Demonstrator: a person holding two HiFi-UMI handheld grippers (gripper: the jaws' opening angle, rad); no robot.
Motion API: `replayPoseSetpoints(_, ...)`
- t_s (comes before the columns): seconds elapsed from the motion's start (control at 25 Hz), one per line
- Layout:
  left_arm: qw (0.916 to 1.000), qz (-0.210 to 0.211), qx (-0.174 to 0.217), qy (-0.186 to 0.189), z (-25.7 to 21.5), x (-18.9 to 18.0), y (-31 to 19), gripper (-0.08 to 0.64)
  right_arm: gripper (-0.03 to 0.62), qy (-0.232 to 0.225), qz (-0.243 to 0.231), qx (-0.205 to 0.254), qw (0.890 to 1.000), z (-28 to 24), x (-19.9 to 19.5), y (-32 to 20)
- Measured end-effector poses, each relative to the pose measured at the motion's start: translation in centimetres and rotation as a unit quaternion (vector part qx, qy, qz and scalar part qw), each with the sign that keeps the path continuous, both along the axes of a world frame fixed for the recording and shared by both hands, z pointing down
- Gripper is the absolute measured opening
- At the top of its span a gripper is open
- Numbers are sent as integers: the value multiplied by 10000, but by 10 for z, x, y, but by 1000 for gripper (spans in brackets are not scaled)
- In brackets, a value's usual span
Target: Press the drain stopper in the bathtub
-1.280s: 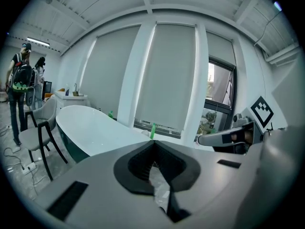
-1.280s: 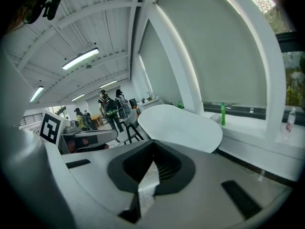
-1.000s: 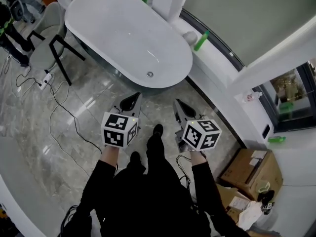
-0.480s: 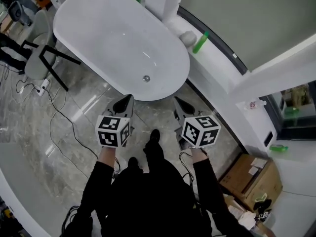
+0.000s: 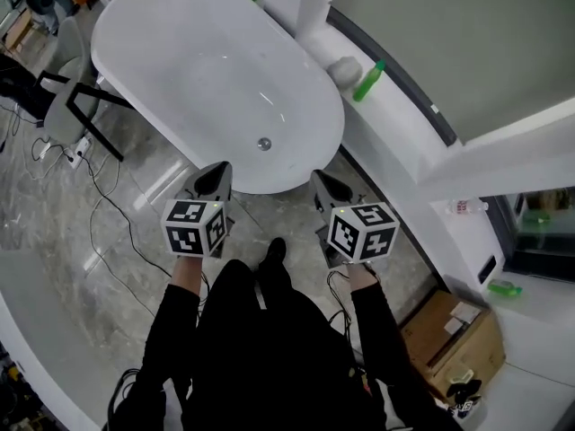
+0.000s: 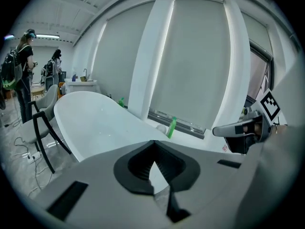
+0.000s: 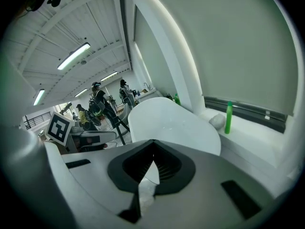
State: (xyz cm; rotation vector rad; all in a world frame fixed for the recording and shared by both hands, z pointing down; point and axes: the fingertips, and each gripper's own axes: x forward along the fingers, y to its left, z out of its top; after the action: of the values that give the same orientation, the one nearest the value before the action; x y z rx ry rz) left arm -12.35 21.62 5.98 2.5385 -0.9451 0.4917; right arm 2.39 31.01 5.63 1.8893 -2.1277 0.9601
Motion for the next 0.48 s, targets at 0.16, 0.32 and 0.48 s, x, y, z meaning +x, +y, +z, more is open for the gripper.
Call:
replayPoseSetpoints(0.16, 10000, -7, -20, -98, 0, 8, -13, 5, 3, -69, -27, -55, 10000, 5, 7, -14)
replayPoseSetpoints(0.32, 9997, 123, -118, -185, 8, 17, -27, 5, 3, -85, -5, -125, 9999, 10, 11, -29)
replayPoseSetpoints(0.48, 9992, 255, -240, -201, 22, 35, -50, 5, 3, -67, 72, -235, 9997, 18, 19, -50)
